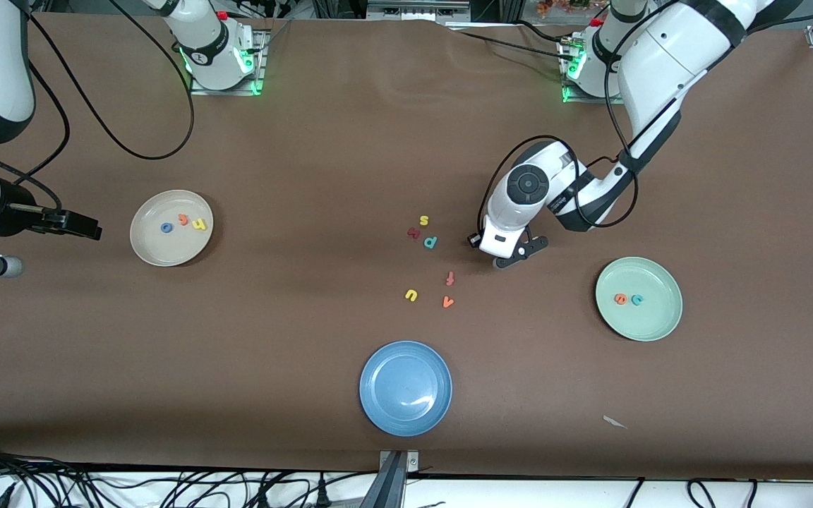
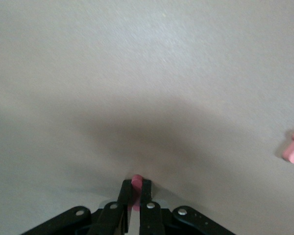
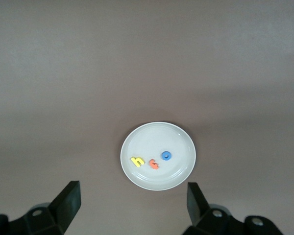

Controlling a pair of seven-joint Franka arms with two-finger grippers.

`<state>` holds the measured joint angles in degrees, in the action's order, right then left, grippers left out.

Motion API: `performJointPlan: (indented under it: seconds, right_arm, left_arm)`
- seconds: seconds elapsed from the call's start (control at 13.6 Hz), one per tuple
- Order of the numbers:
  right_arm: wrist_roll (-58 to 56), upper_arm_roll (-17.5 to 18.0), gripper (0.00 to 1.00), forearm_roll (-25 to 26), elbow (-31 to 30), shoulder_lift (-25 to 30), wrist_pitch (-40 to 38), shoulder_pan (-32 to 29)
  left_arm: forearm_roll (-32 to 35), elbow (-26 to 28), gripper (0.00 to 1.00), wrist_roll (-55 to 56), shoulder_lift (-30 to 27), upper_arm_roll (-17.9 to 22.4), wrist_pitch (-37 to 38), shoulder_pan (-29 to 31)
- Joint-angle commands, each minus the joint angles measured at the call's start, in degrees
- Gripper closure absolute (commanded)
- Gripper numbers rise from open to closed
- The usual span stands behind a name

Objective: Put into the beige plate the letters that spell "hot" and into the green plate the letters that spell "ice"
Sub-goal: 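Retract the right arm to rest while the left gripper grasps pink letter, then carry the pink letter to the green plate and open the left gripper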

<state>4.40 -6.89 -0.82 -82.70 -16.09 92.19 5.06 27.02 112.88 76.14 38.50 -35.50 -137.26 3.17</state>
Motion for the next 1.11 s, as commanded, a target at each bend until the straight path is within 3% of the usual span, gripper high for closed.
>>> performJointPlan:
  seconds: [0.0,0.44,0.96,1.03]
  right_arm:
    - [0.87,1.18,0.03,1.00,-0.98,1.24,-0.34,-0.84]
    - [0.78,1.01,0.03,1.00,-0.98,1.24,-0.43,-0.84]
    - [0.78,1.09,0.03,1.00,-0.98,1.33,-0.78,-0.66]
    - [0.78,1.01,0.03,1.00,-1.06,1.33,-0.96,-0.66]
  left_arm:
    - [1.81,-4.49,1.00,-3.17,-2.63,0.17,10.74,0.52]
    - [1.01,-6.01,1.00,-30.12,-7.47,-0.18,13.51,11.05]
    - [2.24,-6.18,0.99,-63.19,-6.86,0.52,13.07,24.42]
    - [2.25,-6.88,0.58,-65.66,-6.43,0.52,12.98,25.22]
